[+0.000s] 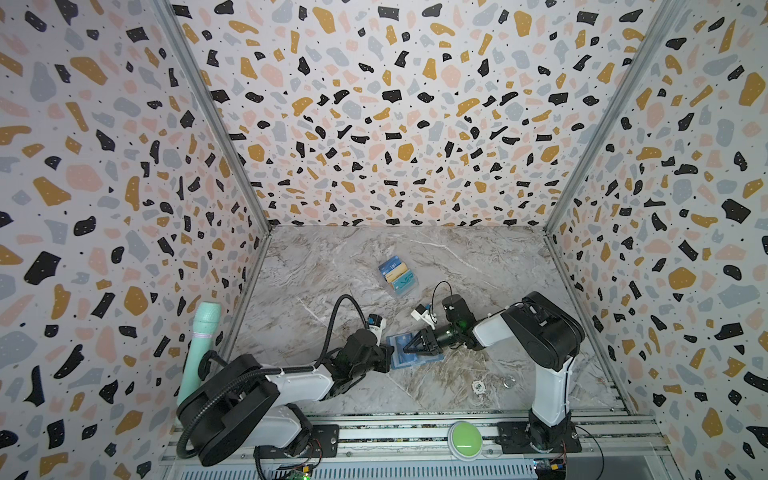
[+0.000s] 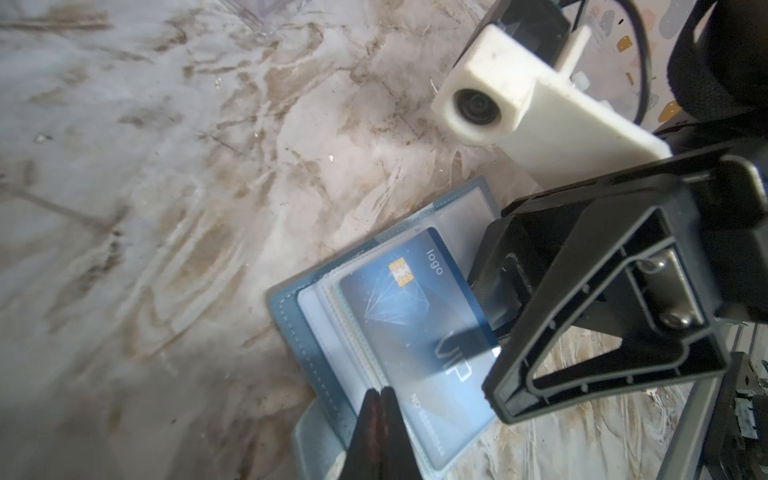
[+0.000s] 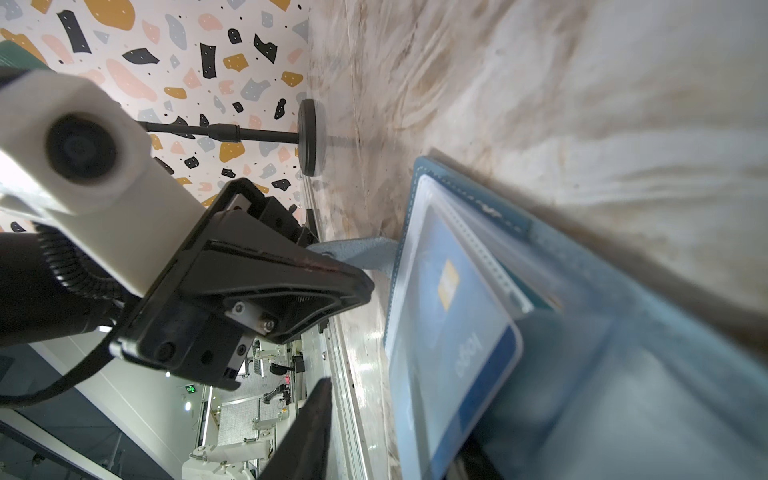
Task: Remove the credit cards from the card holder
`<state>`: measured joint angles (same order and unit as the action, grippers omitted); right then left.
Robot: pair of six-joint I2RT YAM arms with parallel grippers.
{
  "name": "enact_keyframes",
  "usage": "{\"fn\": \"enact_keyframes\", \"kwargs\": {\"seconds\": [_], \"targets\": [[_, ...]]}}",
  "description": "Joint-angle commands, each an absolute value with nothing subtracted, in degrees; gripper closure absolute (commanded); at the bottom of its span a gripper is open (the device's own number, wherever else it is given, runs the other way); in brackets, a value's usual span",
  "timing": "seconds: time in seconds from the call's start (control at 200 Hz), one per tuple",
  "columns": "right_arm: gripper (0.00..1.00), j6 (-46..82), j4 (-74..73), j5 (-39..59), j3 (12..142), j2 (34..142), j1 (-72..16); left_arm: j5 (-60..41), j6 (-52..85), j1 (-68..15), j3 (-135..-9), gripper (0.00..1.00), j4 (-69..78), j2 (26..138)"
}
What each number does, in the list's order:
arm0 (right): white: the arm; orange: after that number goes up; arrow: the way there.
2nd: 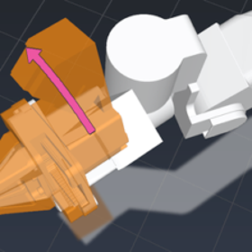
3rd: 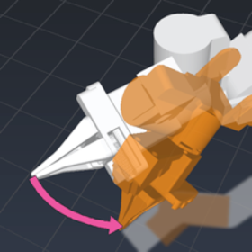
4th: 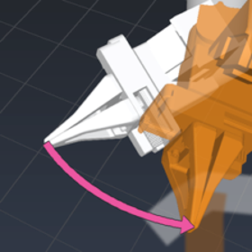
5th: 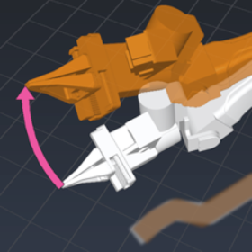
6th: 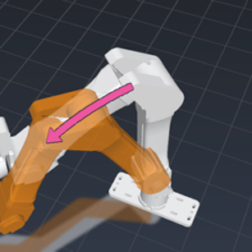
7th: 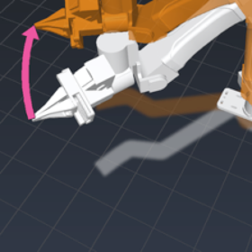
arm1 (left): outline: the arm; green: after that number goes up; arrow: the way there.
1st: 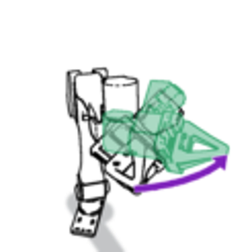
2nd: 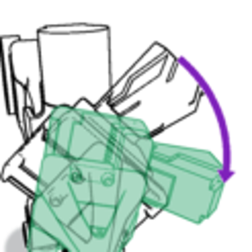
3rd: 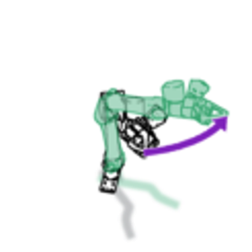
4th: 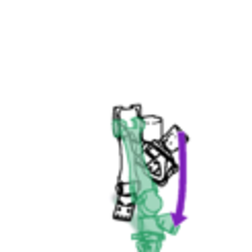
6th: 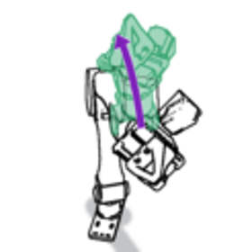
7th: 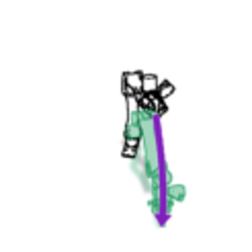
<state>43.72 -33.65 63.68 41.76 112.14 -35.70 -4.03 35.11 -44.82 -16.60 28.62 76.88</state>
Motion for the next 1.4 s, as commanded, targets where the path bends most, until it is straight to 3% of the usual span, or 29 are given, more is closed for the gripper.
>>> {"fn": "enact_keyframes", "kwargs": {"seconds": [0.0,0.546,1.396], "targets": [[0.60,44.03,-34.21,62.67,42.14,112.76,-36.21,-5.51,33.00,-45.00,-16.96,1.00,34.42,77.92],[0.59,45.06,-36.17,63.06,42.03,113.69,-36.18,-9.74,31.34,-45.00,-14.88,1.00,43.97,85.31],[0.65,47.87,-40.78,65.46,39.64,109.25,-33.69,-6.90,32.08,-44.98,-10.91,1.00,44.27,87.04]]}}
